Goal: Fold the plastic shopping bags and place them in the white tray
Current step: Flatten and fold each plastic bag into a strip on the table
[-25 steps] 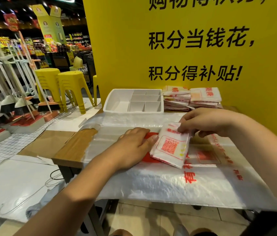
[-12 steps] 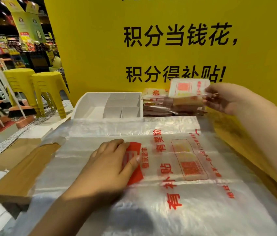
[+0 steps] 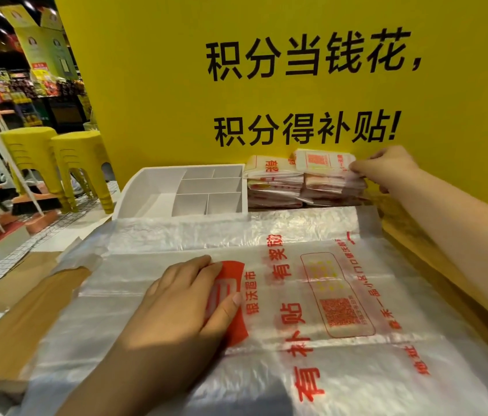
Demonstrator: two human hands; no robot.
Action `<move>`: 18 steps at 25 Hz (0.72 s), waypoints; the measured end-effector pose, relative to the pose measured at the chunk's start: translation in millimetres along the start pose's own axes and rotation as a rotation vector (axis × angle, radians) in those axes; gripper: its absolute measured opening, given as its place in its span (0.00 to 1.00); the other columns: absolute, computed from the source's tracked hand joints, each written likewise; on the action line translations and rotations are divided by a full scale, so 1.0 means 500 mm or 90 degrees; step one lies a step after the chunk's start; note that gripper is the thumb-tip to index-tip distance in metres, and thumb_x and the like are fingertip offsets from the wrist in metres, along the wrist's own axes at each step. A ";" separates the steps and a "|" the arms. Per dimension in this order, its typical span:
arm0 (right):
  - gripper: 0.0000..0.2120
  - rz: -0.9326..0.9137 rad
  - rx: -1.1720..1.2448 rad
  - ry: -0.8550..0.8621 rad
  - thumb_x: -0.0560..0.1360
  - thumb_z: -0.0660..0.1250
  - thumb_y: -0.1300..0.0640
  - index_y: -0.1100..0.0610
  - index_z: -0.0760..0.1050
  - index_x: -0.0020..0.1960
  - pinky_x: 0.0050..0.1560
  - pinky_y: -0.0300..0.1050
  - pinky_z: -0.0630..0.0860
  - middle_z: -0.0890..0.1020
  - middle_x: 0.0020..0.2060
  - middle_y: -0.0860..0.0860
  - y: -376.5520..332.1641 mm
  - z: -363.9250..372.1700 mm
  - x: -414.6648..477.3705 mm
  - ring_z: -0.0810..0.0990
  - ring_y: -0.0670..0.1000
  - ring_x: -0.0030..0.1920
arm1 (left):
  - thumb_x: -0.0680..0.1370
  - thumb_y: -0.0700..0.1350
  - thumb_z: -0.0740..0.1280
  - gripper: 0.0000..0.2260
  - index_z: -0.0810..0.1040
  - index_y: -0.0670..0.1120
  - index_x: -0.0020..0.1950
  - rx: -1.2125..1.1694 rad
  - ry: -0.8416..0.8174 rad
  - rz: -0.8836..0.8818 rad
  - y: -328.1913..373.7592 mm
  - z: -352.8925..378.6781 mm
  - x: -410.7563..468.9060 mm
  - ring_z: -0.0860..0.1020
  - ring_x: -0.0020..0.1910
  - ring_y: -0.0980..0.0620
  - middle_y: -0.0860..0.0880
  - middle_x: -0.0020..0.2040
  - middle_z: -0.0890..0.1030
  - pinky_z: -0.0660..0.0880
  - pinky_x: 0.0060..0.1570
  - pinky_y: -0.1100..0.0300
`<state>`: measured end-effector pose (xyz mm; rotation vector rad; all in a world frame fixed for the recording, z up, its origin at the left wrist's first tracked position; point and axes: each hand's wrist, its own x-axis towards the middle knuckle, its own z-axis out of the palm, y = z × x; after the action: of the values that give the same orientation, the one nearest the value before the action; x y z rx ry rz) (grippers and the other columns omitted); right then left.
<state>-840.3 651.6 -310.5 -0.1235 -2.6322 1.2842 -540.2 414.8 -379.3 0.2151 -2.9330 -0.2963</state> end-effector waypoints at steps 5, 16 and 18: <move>0.14 -0.006 0.012 0.010 0.75 0.69 0.44 0.55 0.73 0.47 0.39 0.48 0.70 0.73 0.36 0.52 0.011 -0.006 -0.010 0.73 0.56 0.43 | 0.69 0.73 0.36 0.40 0.55 0.61 0.79 -0.005 -0.003 0.002 -0.002 0.002 -0.004 0.51 0.76 0.63 0.63 0.78 0.55 0.50 0.75 0.62; 0.23 -0.213 -0.052 0.089 0.77 0.64 0.44 0.56 0.72 0.66 0.49 0.48 0.71 0.76 0.59 0.55 0.009 -0.046 -0.152 0.76 0.56 0.55 | 0.81 0.67 0.47 0.30 0.56 0.57 0.80 0.004 -0.020 0.028 0.005 -0.012 -0.009 0.54 0.78 0.56 0.56 0.79 0.58 0.52 0.75 0.58; 0.23 -0.286 -0.087 0.071 0.77 0.65 0.47 0.54 0.70 0.69 0.53 0.51 0.74 0.74 0.62 0.54 0.013 -0.050 -0.205 0.75 0.55 0.57 | 0.82 0.65 0.49 0.28 0.57 0.55 0.80 0.003 -0.025 0.032 0.006 -0.014 -0.014 0.55 0.78 0.55 0.55 0.79 0.59 0.53 0.76 0.57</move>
<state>-734.8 657.7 -316.1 0.3457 -2.4569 0.9205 -532.5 417.5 -372.9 0.1379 -2.9733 -0.2900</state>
